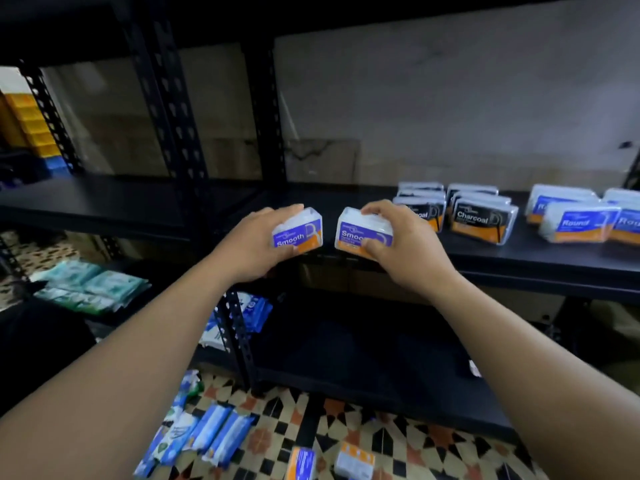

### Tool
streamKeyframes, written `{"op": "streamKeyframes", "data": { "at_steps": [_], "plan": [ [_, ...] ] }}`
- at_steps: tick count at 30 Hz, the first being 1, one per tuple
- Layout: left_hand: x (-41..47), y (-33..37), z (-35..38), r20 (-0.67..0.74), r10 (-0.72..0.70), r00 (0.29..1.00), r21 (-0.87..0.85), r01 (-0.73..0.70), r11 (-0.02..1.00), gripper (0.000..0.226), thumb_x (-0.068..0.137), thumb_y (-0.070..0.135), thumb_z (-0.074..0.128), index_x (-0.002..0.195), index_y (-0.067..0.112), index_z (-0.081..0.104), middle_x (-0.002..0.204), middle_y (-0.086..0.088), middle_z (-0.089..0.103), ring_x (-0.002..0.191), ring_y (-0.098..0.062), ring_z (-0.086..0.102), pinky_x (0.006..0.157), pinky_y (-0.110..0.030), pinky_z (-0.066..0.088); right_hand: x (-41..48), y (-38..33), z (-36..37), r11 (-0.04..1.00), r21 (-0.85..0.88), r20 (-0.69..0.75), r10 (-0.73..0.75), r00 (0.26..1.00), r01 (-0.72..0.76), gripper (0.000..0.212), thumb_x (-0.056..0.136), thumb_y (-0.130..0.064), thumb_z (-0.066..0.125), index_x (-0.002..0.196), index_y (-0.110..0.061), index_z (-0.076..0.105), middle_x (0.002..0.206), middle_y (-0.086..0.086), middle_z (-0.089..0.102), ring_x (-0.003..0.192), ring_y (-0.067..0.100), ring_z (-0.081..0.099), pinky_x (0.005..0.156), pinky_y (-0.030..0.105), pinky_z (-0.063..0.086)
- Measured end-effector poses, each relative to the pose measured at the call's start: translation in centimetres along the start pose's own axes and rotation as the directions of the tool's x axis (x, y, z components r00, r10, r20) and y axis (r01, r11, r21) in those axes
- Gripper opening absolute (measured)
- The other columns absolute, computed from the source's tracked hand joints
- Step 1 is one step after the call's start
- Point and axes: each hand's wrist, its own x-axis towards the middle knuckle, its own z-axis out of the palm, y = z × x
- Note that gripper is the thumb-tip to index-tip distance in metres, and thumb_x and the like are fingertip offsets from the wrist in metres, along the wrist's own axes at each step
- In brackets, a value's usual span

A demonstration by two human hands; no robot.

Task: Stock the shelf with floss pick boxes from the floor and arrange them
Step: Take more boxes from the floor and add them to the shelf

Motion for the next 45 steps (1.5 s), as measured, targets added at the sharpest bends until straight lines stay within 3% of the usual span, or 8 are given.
{"op": "streamKeyframes", "data": {
  "at_steps": [3, 6, 10, 16, 20, 27, 40, 45],
  "plan": [
    [2.6, 0.0, -0.6, -0.004, -0.034, 0.999, -0.010, 0.034, 0.999, 0.072, 0.081, 0.025, 0.075, 0.145, 0.032, 0.041, 0.124, -0.002, 0.057, 0.110, -0.020, 0.055, 0.096, -0.034, 0.045, 2.9, -0.2, 0.3, 0.997, -0.071, 0.018, -0.001, 1.000, 0.003, 0.042, 0.089, -0.027, 0.067, 0.127, -0.034, 0.049, 0.115, 0.000, 0.055, 0.101, 0.017, 0.051, 0.076, 0.030, 0.038],
    [4.4, -0.7, -0.4, 0.039, -0.063, 0.997, -0.034, 0.064, 0.997, 0.057, 0.079, 0.021, 0.075, 0.129, 0.031, 0.048, 0.115, -0.002, 0.060, 0.099, -0.020, 0.059, 0.082, -0.032, 0.048, 4.9, 0.5, 1.3, 0.991, -0.132, 0.071, 0.038, 0.997, -0.028, 0.044, 0.090, -0.024, 0.065, 0.130, -0.032, 0.048, 0.116, 0.003, 0.053, 0.101, 0.020, 0.052, 0.075, 0.030, 0.038],
    [6.3, -2.2, 1.0, 0.030, -0.114, 0.993, 0.170, 0.107, 0.980, 0.057, 0.082, 0.025, 0.071, 0.133, 0.035, 0.048, 0.129, -0.003, 0.046, 0.118, -0.029, 0.041, 0.099, -0.045, 0.040, 6.7, 1.3, 2.5, 0.977, -0.205, 0.107, 0.081, 0.991, -0.057, 0.046, 0.092, -0.027, 0.062, 0.135, -0.032, 0.045, 0.126, 0.005, 0.051, 0.106, 0.022, 0.052, 0.078, 0.034, 0.046],
    [8.4, -3.0, 2.6, -0.074, -0.083, 0.994, 0.363, 0.104, 0.926, 0.055, 0.089, 0.034, 0.062, 0.140, 0.040, 0.042, 0.134, 0.003, 0.041, 0.121, -0.025, 0.032, 0.096, -0.045, 0.033, 9.1, 1.9, 5.1, 0.930, -0.368, 0.025, -0.011, 1.000, 0.020, 0.051, 0.086, -0.015, 0.062, 0.134, -0.026, 0.048, 0.131, 0.002, 0.052, 0.121, 0.028, 0.042, 0.093, 0.041, 0.046],
    [10.2, -3.8, 3.6, -0.076, -0.081, 0.994, 0.391, 0.105, 0.914, 0.054, 0.091, 0.037, 0.058, 0.141, 0.041, 0.038, 0.136, 0.005, 0.041, 0.122, -0.024, 0.032, 0.095, -0.044, 0.033, 10.9, 2.5, 6.1, 0.877, -0.477, 0.030, -0.057, 0.998, 0.064, 0.051, 0.090, -0.018, 0.061, 0.139, -0.024, 0.045, 0.135, 0.002, 0.052, 0.124, 0.028, 0.042, 0.099, 0.040, 0.041],
    [13.9, -4.6, 5.6, -0.095, -0.092, 0.991, 0.366, 0.121, 0.923, 0.056, 0.092, 0.030, 0.058, 0.143, 0.040, 0.037, 0.141, 0.004, 0.040, 0.126, -0.027, 0.032, 0.094, -0.045, 0.035, 14.0, 3.8, 7.0, 0.807, -0.588, 0.026, -0.060, 0.998, 0.064, 0.049, 0.089, -0.019, 0.063, 0.135, -0.022, 0.046, 0.128, 0.006, 0.056, 0.118, 0.032, 0.045, 0.091, 0.040, 0.042],
    [16.8, -5.0, 7.8, -0.125, -0.042, 0.991, 0.360, 0.084, 0.929, 0.062, 0.091, 0.029, 0.063, 0.146, 0.034, 0.035, 0.144, 0.002, 0.040, 0.129, -0.028, 0.031, 0.095, -0.047, 0.038, 16.3, 6.6, 7.7, 0.780, -0.619, 0.014, -0.101, 0.995, 0.088, 0.047, 0.091, -0.021, 0.060, 0.135, -0.023, 0.047, 0.126, 0.005, 0.057, 0.114, 0.032, 0.046, 0.091, 0.041, 0.043],
    [16.3, -4.9, 7.5, -0.088, -0.038, 0.995, 0.365, 0.068, 0.929, 0.071, 0.091, 0.031, 0.062, 0.152, 0.033, 0.024, 0.152, 0.002, 0.029, 0.136, -0.027, 0.025, 0.100, -0.051, 0.037, 16.3, 6.9, 7.6, 0.778, -0.619, 0.040, -0.105, 0.994, 0.106, 0.054, 0.092, -0.025, 0.059, 0.143, -0.025, 0.041, 0.135, 0.006, 0.053, 0.120, 0.032, 0.044, 0.096, 0.042, 0.043]
  ]
}}
